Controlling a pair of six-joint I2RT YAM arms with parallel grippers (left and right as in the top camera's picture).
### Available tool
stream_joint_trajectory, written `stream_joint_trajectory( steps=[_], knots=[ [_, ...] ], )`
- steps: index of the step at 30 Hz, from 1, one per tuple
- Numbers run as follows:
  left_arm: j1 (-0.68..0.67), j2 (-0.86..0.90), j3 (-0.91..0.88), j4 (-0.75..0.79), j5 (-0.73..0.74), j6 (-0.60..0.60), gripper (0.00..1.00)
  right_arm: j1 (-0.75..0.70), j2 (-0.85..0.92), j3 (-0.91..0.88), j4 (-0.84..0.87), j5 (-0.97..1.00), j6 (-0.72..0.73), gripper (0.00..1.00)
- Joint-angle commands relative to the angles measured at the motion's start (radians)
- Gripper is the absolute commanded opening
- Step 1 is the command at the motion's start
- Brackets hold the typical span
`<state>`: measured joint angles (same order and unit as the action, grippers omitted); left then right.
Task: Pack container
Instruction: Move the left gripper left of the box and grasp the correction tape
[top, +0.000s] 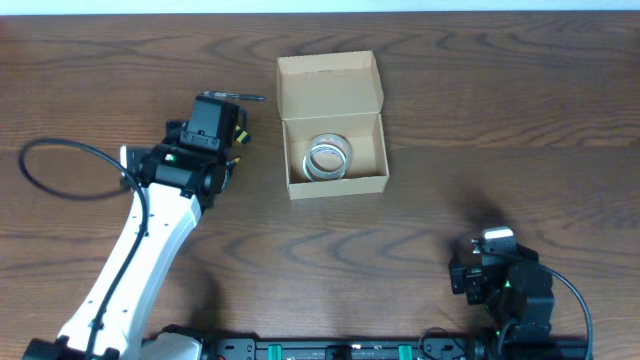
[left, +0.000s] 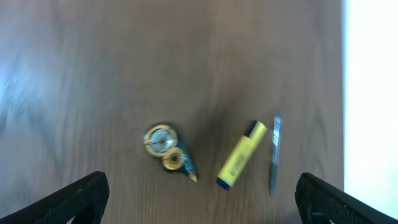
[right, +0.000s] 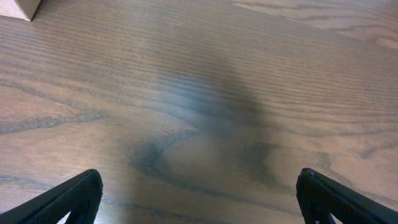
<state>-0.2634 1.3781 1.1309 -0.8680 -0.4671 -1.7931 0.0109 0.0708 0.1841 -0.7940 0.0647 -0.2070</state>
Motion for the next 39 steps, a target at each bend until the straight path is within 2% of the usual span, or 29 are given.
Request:
stream_joint_trajectory(
  steps=[1, 8, 22, 31, 32, 39],
  knots=[
    [0.019, 0.035, -0.029, 0.007, 0.057, -0.291, 0.98, 0.008, -0.007, -0.009, -0.001, 0.006, 0.016, 0.99],
    [0.081, 0.175, -0.029, 0.091, 0.179, -0.290, 0.97, 0.008, -0.007, -0.009, -0.001, 0.007, 0.016, 0.99],
    [0.168, 0.357, -0.019, 0.116, 0.357, -0.290, 0.98, 0.008, -0.007, -0.009, -0.001, 0.007, 0.016, 0.99],
    [0.174, 0.488, 0.095, 0.116, 0.369, -0.243, 1.00, 0.008, -0.007, -0.009, -0.001, 0.006, 0.016, 0.99],
    [0.174, 0.502, 0.113, 0.116, 0.367, -0.229, 0.95, 0.008, -0.007, -0.009, -0.001, 0.007, 0.016, 0.99],
    [0.189, 0.542, 0.150, 0.111, 0.377, -0.219, 0.95, 0.008, -0.007, -0.009, -0.001, 0.007, 0.016, 0.99]
  ],
)
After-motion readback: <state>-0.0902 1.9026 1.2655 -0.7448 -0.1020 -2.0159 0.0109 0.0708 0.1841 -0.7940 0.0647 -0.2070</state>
